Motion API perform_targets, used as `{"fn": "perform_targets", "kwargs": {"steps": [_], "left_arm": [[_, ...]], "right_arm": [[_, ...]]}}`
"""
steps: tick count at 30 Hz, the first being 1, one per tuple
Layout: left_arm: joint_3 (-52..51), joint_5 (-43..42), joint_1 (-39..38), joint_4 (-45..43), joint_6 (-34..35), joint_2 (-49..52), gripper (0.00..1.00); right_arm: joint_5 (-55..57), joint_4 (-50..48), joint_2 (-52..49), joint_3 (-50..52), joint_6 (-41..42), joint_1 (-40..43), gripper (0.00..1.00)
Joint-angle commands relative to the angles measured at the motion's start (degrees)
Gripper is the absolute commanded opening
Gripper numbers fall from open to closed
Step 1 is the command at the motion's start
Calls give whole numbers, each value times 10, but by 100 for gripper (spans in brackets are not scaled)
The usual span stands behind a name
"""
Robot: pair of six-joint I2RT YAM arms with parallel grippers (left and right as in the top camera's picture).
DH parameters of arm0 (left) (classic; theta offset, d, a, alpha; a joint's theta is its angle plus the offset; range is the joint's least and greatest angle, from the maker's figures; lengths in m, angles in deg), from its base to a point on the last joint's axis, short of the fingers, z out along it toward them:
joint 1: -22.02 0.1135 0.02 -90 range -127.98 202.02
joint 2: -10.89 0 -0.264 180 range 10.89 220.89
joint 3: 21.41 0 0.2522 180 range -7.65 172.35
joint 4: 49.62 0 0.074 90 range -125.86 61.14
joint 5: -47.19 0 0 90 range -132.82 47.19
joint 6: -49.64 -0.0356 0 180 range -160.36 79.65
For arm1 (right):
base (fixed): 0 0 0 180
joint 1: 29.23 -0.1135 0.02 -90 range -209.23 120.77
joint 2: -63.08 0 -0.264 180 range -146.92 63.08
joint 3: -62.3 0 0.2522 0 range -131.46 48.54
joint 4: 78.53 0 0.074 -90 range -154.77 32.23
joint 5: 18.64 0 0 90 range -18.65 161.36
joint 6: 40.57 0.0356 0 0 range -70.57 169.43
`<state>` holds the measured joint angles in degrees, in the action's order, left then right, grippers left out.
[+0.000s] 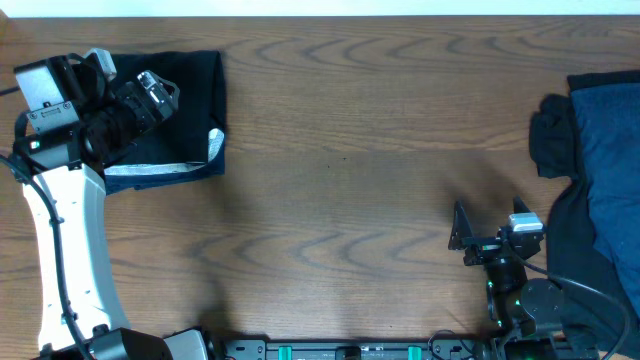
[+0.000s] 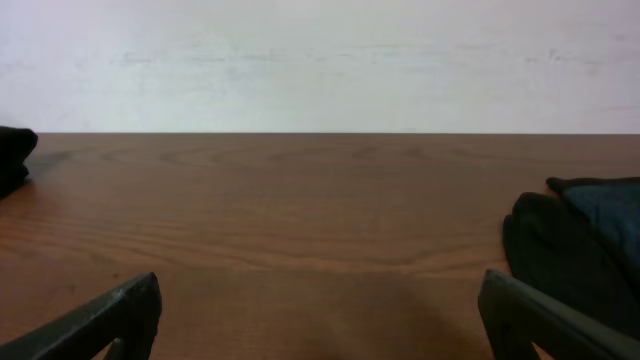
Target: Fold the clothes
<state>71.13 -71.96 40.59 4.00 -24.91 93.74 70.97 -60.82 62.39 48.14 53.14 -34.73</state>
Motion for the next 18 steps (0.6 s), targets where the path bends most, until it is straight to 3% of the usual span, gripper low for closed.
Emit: {"fn": "perform_targets", "kwargs": {"steps": [1, 9, 18], "left_arm": [[6, 3, -1, 0, -1, 3, 98], [4, 3, -3, 0, -1, -32, 98], [-21, 3, -65, 0, -1, -192, 98]], "right_arm": [[6, 3, 4, 1, -8, -4, 99], [6, 3, 4, 1, -8, -4, 99], [6, 3, 4, 1, -8, -4, 99]]}}
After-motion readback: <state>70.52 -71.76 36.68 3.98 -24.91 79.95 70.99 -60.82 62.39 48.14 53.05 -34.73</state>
